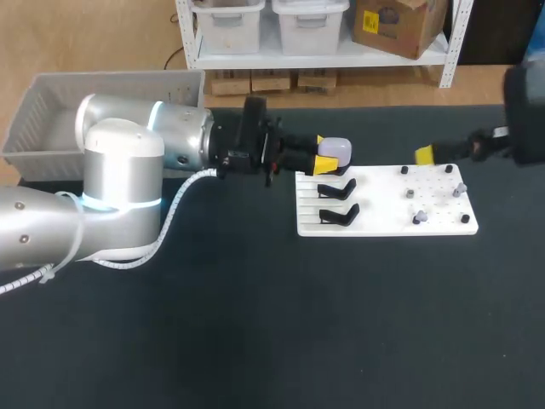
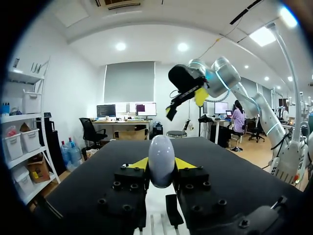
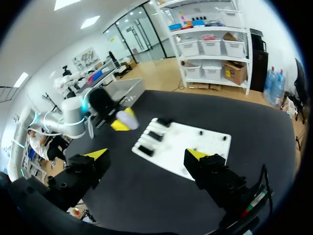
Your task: Pick up each earbud case from the left stands, insert the matching earbuds, close the lid, and place the case in the box.
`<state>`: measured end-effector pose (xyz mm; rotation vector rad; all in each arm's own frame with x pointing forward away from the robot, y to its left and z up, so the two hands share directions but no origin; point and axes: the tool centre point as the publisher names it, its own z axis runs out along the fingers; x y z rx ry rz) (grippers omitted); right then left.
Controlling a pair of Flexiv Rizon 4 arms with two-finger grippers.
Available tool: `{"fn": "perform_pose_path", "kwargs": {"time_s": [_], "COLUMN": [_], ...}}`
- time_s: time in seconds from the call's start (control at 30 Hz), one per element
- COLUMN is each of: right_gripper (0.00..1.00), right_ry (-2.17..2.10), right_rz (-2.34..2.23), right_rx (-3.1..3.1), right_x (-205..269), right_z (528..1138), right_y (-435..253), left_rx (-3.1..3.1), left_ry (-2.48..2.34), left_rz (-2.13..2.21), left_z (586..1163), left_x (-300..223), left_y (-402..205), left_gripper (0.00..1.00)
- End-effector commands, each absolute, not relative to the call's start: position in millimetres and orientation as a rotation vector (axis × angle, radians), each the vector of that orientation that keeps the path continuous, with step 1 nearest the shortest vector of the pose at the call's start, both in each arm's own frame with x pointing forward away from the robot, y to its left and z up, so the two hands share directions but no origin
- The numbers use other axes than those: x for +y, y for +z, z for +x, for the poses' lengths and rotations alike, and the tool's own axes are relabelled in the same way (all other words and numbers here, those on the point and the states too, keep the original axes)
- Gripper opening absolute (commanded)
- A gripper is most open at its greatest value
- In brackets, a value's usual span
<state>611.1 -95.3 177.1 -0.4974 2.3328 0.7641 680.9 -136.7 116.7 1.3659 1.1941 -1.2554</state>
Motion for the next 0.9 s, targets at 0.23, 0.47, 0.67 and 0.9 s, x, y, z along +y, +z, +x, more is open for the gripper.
{"fn": "perform_pose_path", "kwargs": {"time_s": [0.23, 0.47, 0.67, 0.9], "right_gripper": [1.0, 1.0, 1.0, 1.0], "right_ry": [0.772, 0.787, 0.79, 0.789], "right_rz": [-0.568, -0.556, -0.553, -0.481], "right_rx": [2.365, 2.405, 2.421, 2.45], "right_x": [-24, -7, 5, 8], "right_z": [607, 618, 629, 646], "right_y": [168, 153, 146, 130], "left_rx": [1.191, 1.191, 1.191, 1.191], "left_ry": [-1.254, -1.254, -1.254, -1.254], "left_rz": [1.364, 1.364, 1.364, 1.364], "left_z": [681, 681, 681, 681], "left_x": [-136, -136, -136, -136], "left_y": [116, 116, 116, 116], "left_gripper": [0.0, 0.0, 0.0, 0.0]}}
